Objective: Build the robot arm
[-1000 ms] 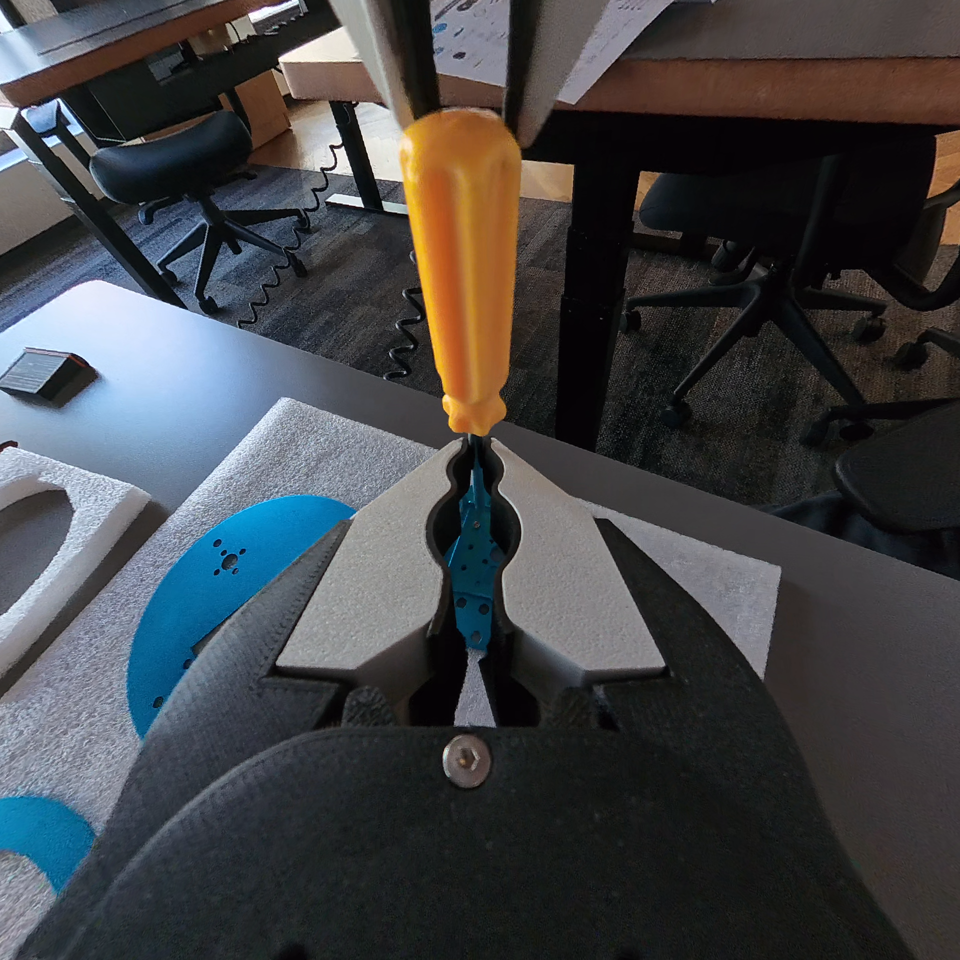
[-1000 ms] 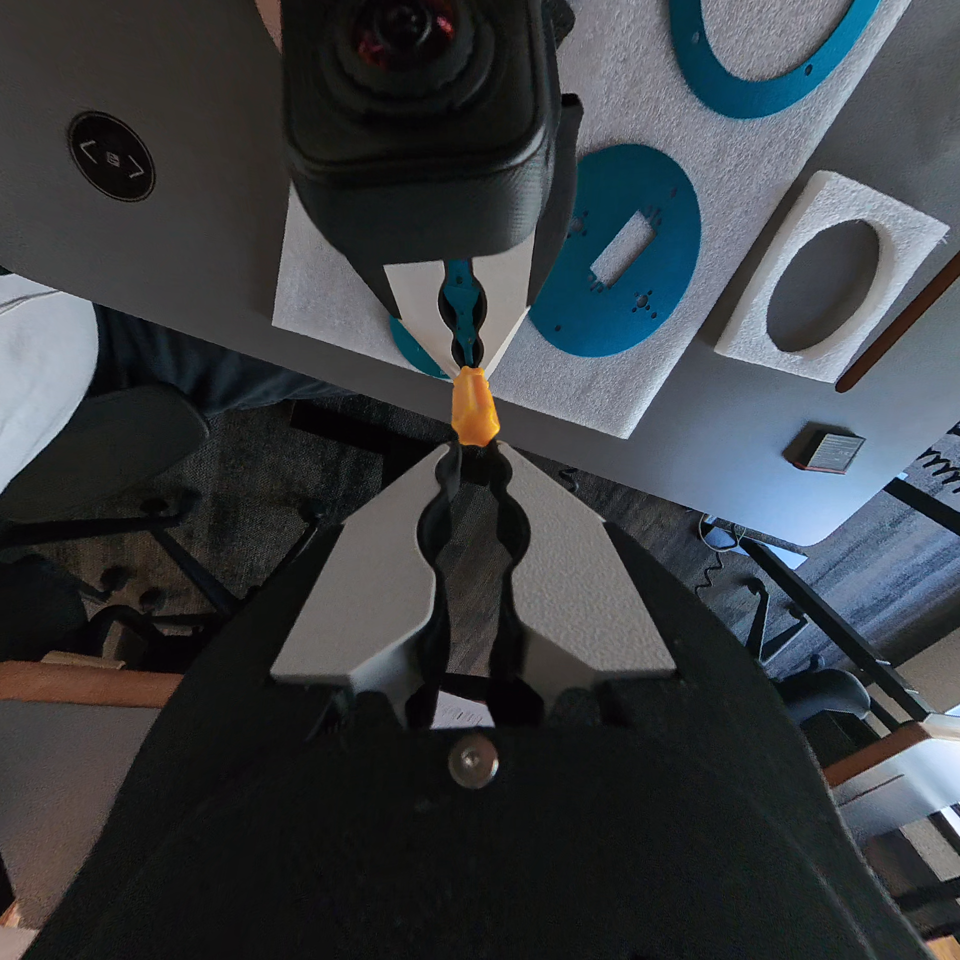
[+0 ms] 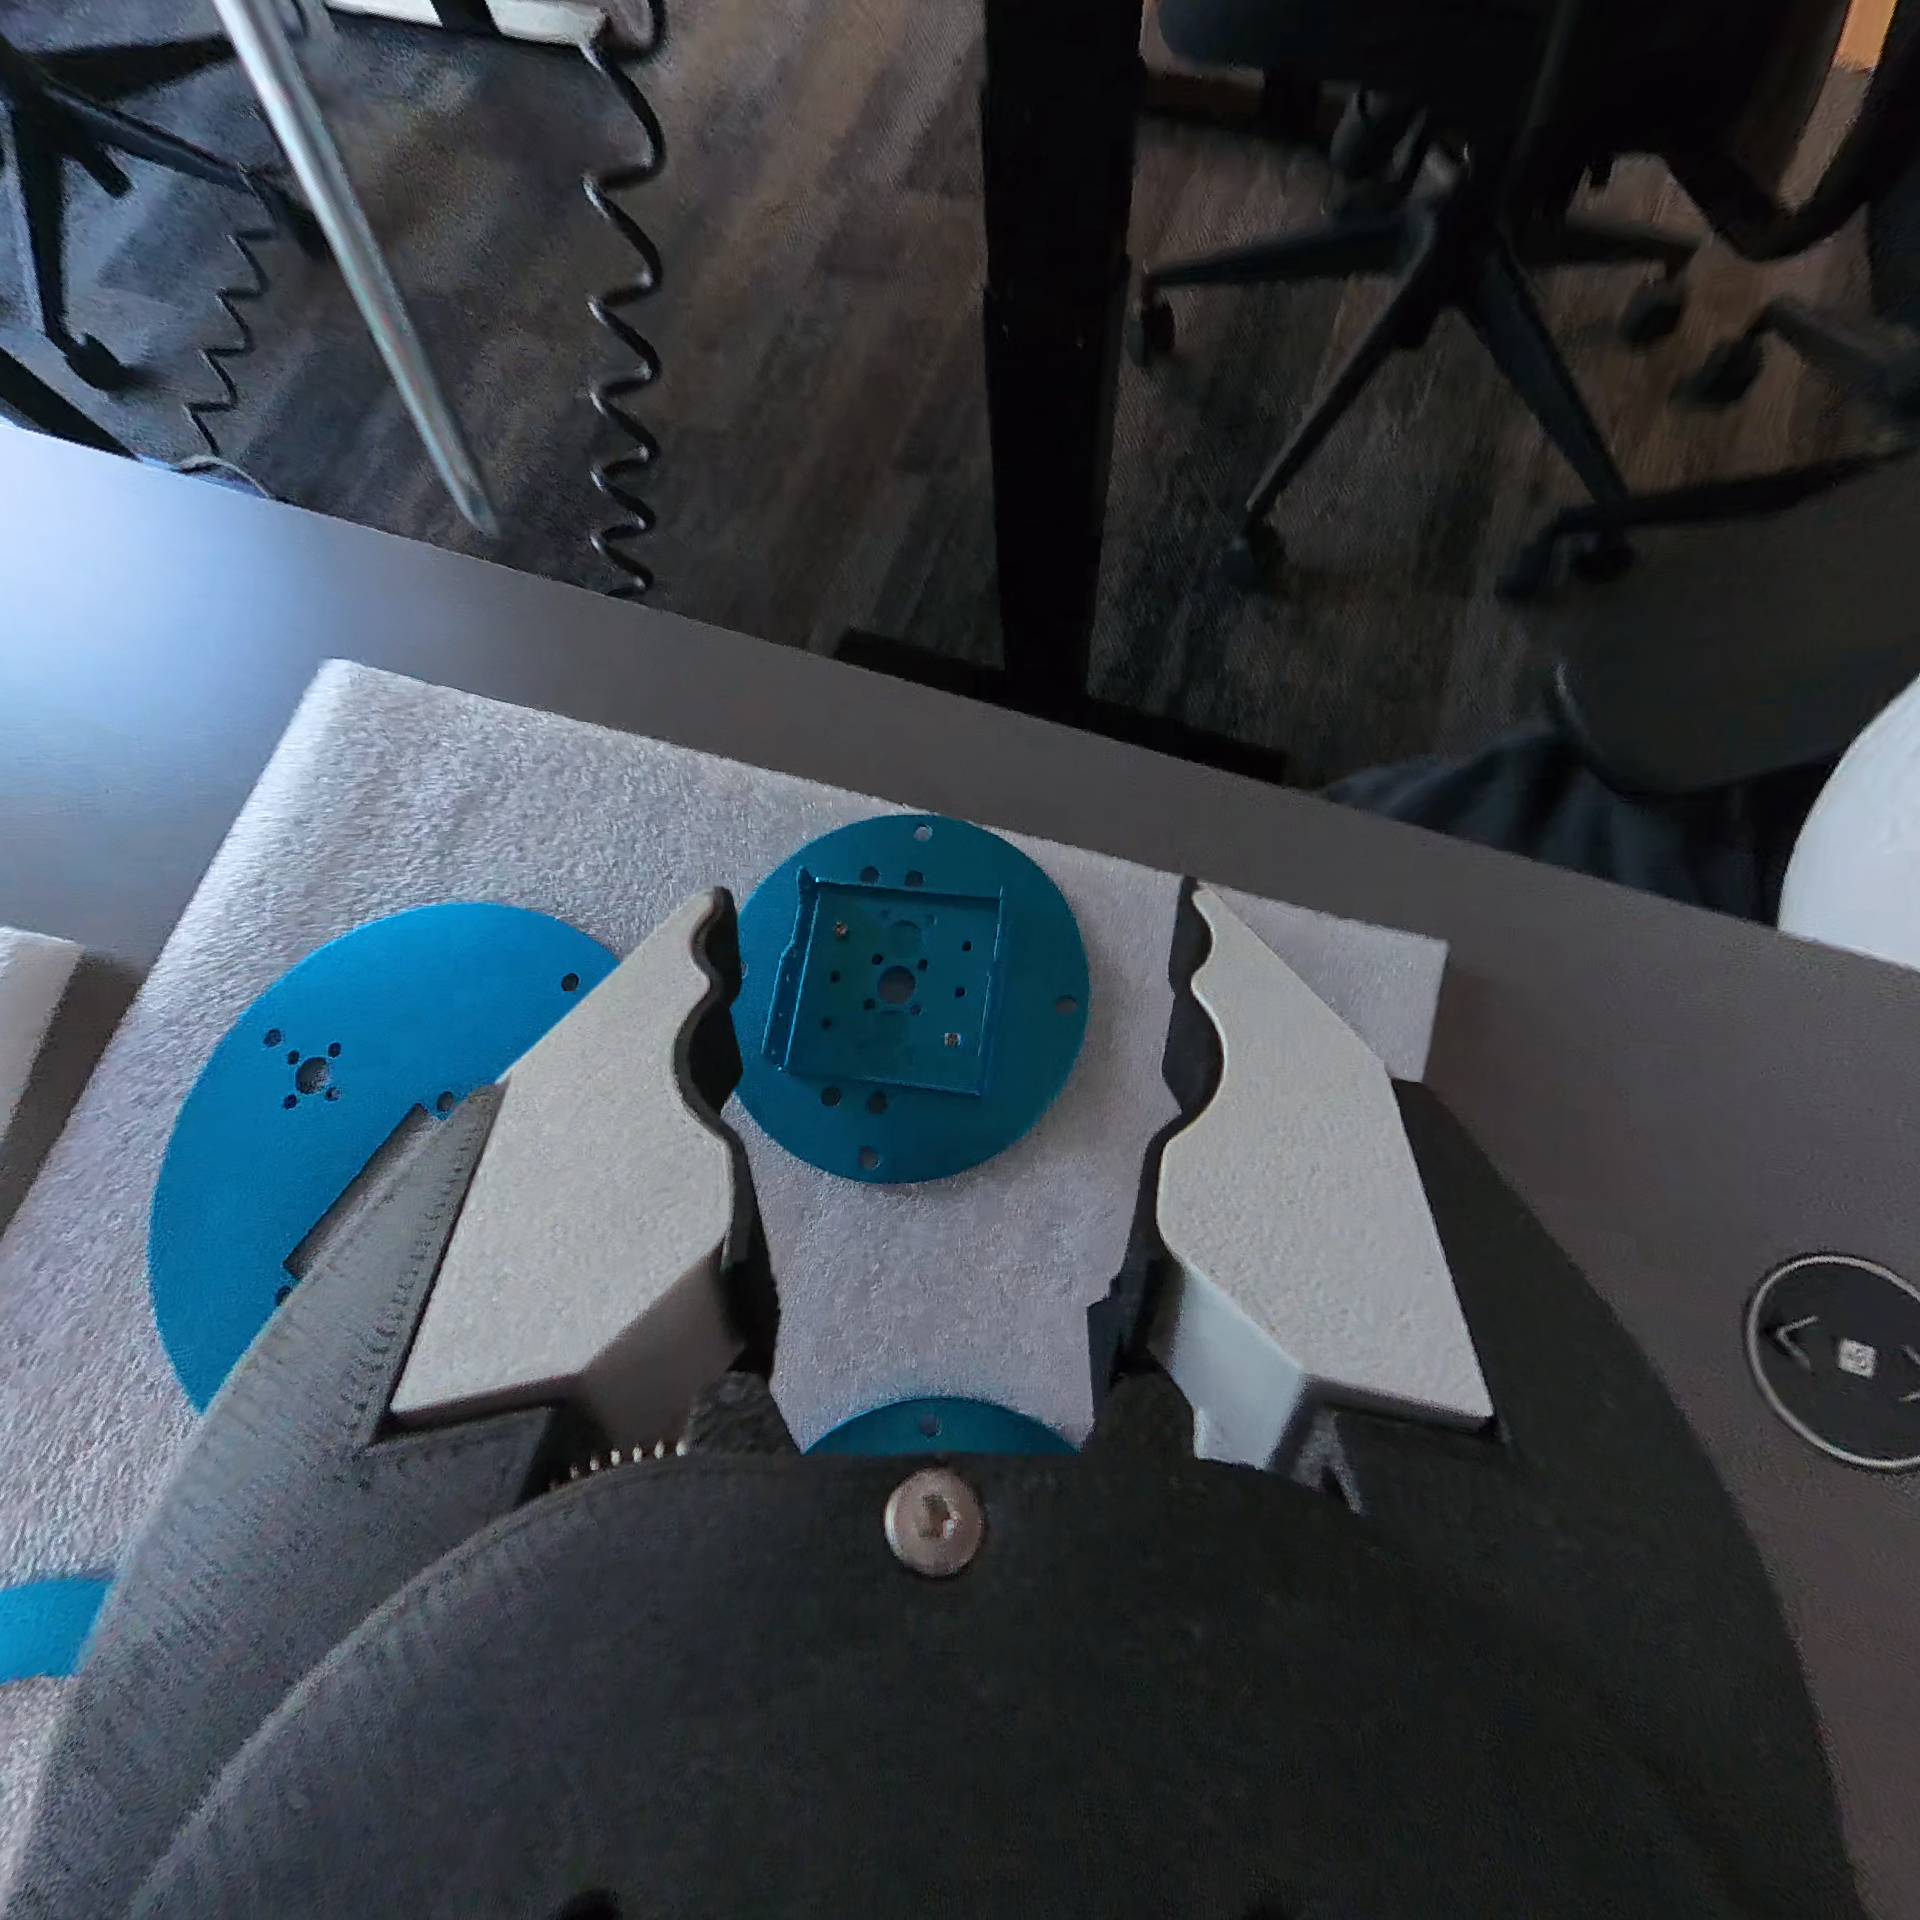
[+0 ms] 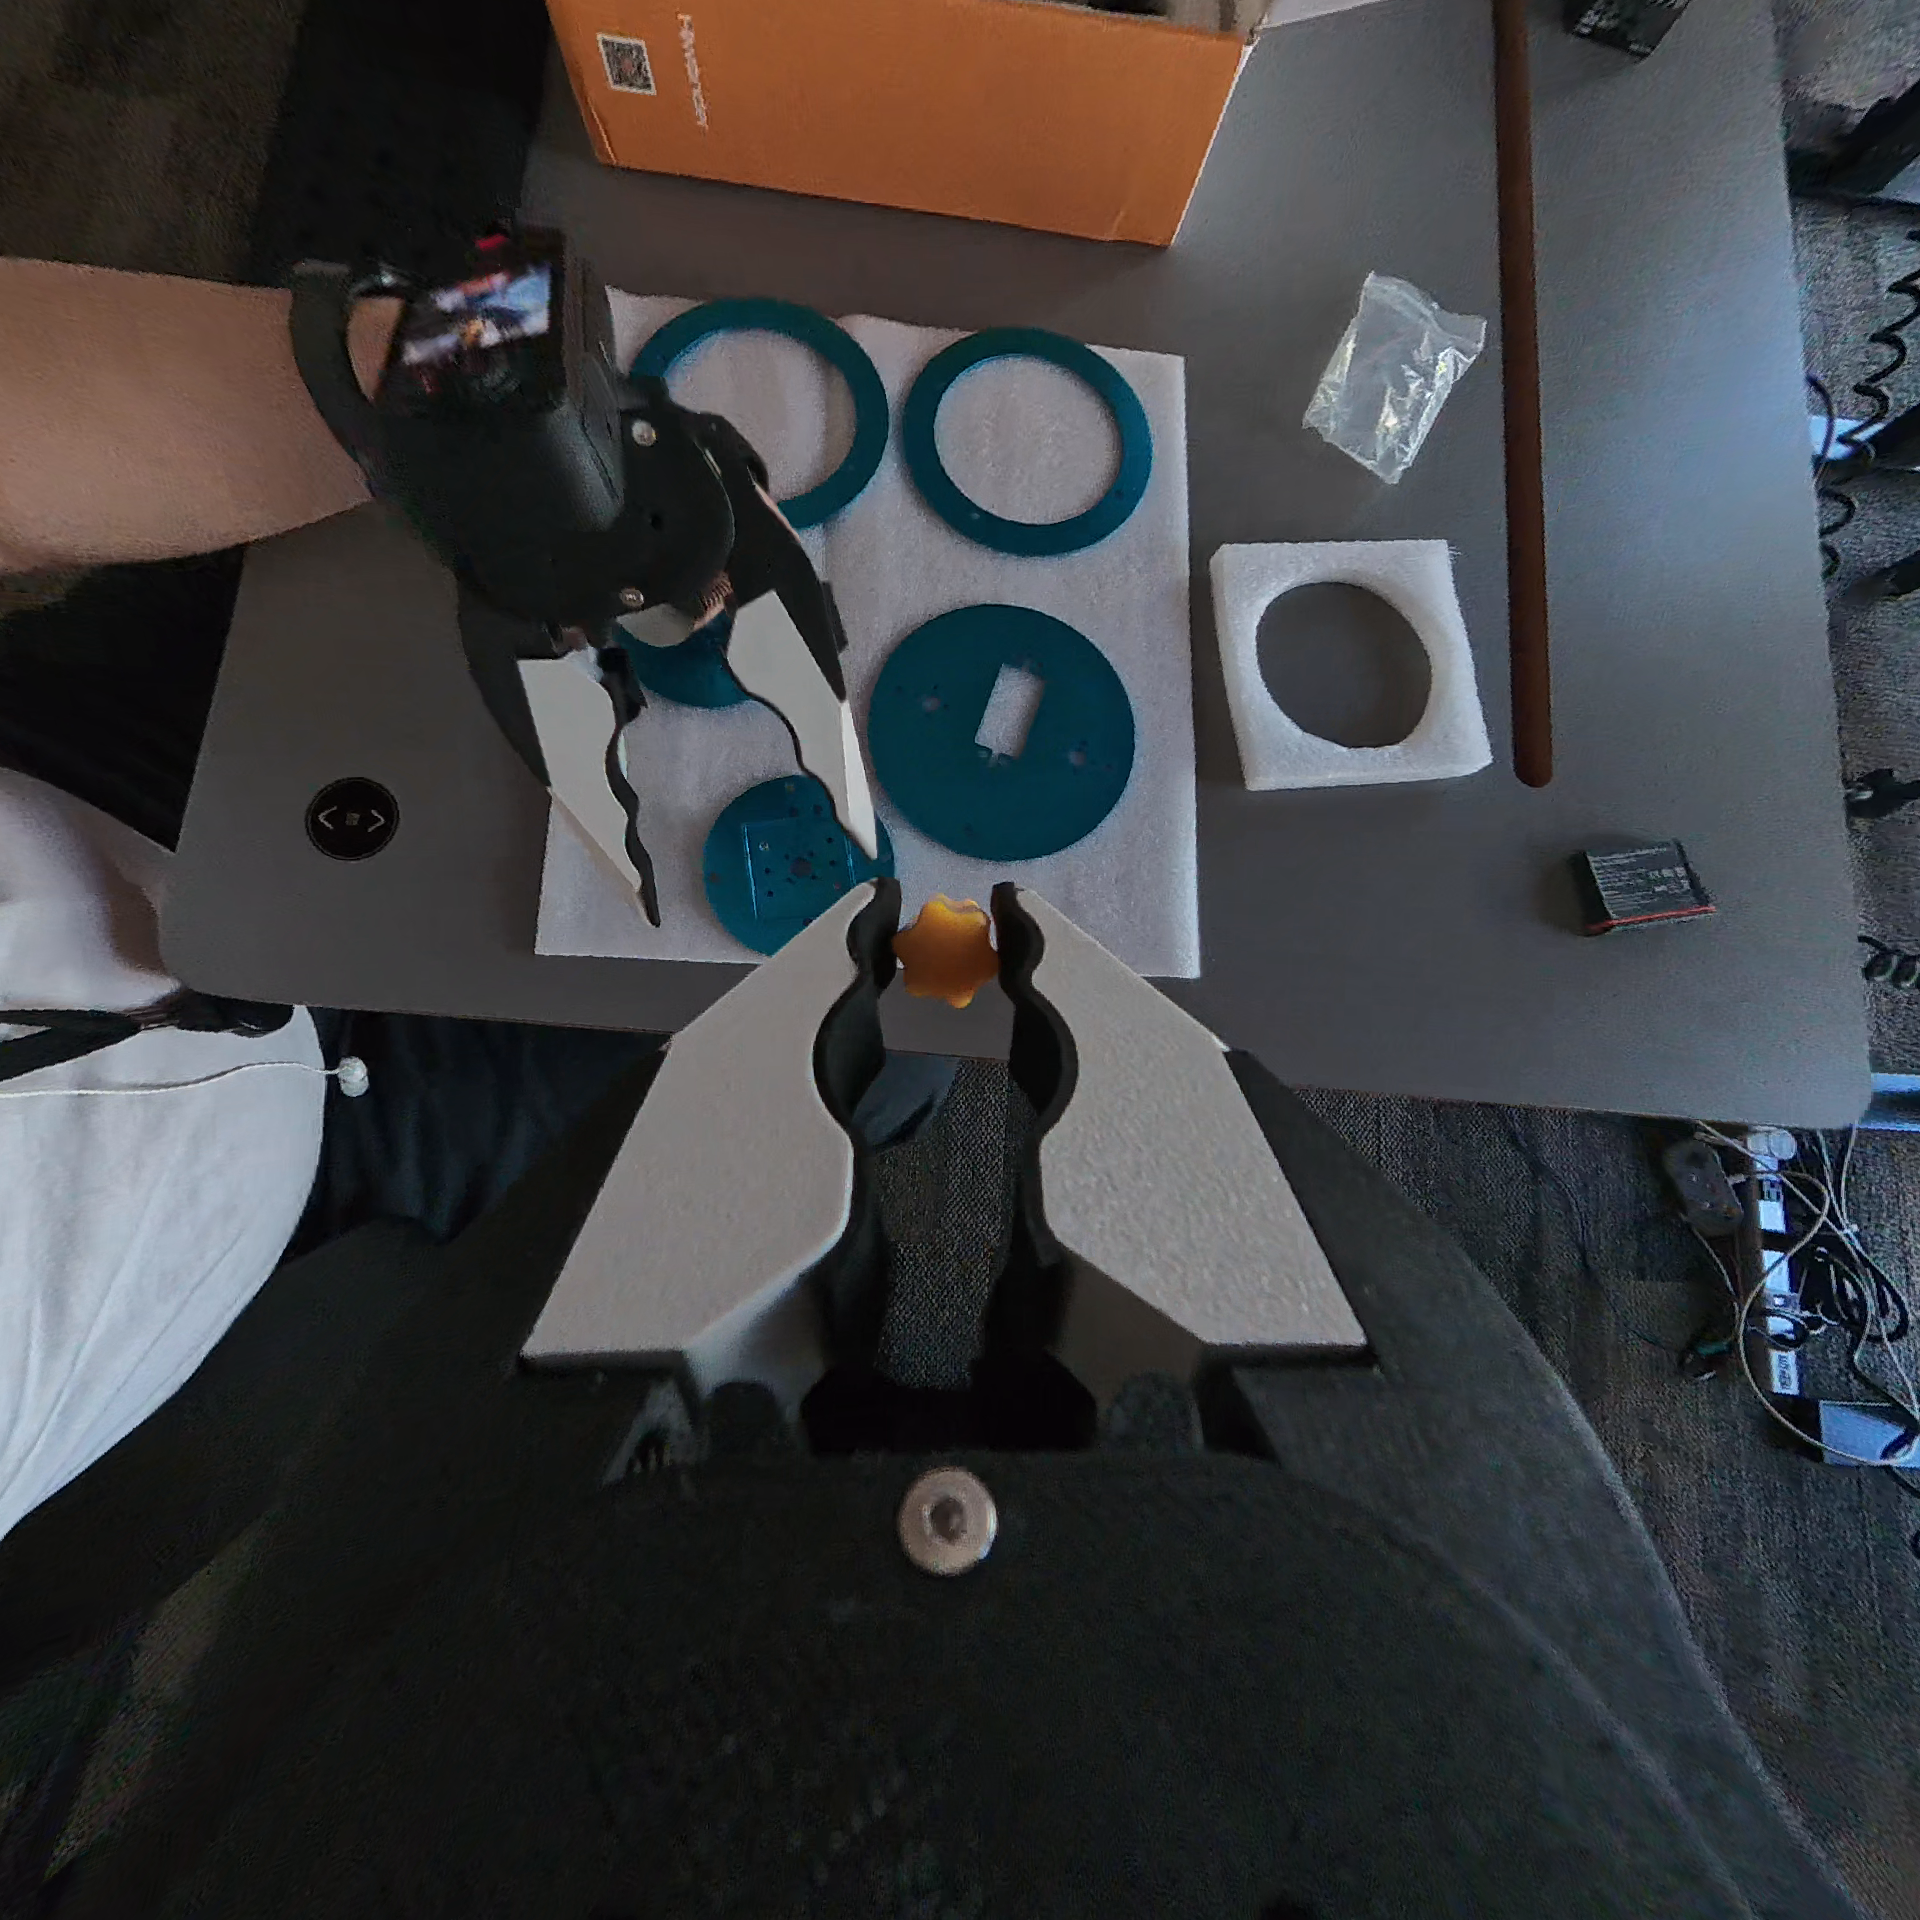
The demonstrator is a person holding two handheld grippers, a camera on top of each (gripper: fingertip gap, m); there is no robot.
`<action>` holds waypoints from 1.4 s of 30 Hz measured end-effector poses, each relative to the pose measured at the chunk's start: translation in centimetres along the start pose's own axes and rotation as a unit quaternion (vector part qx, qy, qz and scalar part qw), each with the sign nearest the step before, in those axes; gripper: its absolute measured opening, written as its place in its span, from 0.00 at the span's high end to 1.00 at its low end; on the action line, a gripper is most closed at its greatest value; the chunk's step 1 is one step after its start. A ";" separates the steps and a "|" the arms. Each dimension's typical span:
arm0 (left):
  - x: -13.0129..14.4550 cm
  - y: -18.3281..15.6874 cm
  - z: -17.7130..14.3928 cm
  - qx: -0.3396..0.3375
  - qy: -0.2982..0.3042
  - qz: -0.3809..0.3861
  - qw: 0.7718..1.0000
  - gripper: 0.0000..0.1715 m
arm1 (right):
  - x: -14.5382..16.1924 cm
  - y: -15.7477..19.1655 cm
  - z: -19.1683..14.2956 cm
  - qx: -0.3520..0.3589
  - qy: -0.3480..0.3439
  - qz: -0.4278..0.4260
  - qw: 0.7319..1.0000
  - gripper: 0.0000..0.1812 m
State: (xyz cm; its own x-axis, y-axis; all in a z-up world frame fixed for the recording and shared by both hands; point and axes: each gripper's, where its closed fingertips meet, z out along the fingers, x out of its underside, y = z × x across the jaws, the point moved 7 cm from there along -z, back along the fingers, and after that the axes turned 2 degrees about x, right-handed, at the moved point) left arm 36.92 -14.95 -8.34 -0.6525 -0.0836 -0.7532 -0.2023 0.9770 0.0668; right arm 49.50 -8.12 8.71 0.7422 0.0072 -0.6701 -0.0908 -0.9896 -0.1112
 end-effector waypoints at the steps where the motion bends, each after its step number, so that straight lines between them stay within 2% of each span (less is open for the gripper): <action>1: 0.3 0.2 0.4 0.007 0.018 0.004 1.000 0.51 | 0.0 -0.2 -0.3 0.003 -0.005 0.002 1.000 0.90; 6: 1.3 1.4 1.2 0.038 0.059 0.000 0.998 0.52 | 0.5 -0.8 -0.9 0.009 0.001 0.003 1.000 0.90; 13: 1.2 1.6 1.3 0.048 0.081 0.016 0.995 0.56 | 1.1 -1.2 -0.1 0.001 0.019 0.003 1.000 0.90; 16: 1.1 1.3 1.2 0.053 0.082 0.023 0.995 0.62 | 1.1 -1.4 -0.1 -0.002 0.015 0.007 1.000 0.90; 23: 1.0 1.2 1.3 0.050 0.087 0.019 0.995 0.62 | 1.3 -1.4 0.0 -0.004 0.023 0.004 1.000 0.90; 27: 0.8 1.5 1.2 0.052 0.073 0.005 0.996 0.50 | 1.3 -1.2 0.0 -0.005 0.025 -0.002 1.000 0.90; 30: 1.2 1.7 1.5 0.058 0.093 0.000 0.994 0.46 | 1.3 -1.1 -0.1 -0.005 0.025 -0.003 1.000 0.90; 42: 1.1 2.2 1.6 0.060 0.109 -0.005 0.992 0.53 | 1.3 -0.9 0.0 -0.012 0.027 -0.003 1.000 0.90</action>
State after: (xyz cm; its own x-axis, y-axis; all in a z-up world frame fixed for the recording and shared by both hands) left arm 36.89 -12.62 -10.07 -0.7958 -0.1209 -0.5934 -0.1293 0.9912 -0.0285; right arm 50.59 -7.21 7.96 0.7770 0.0068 -0.6295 -0.0703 -0.9928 -0.0974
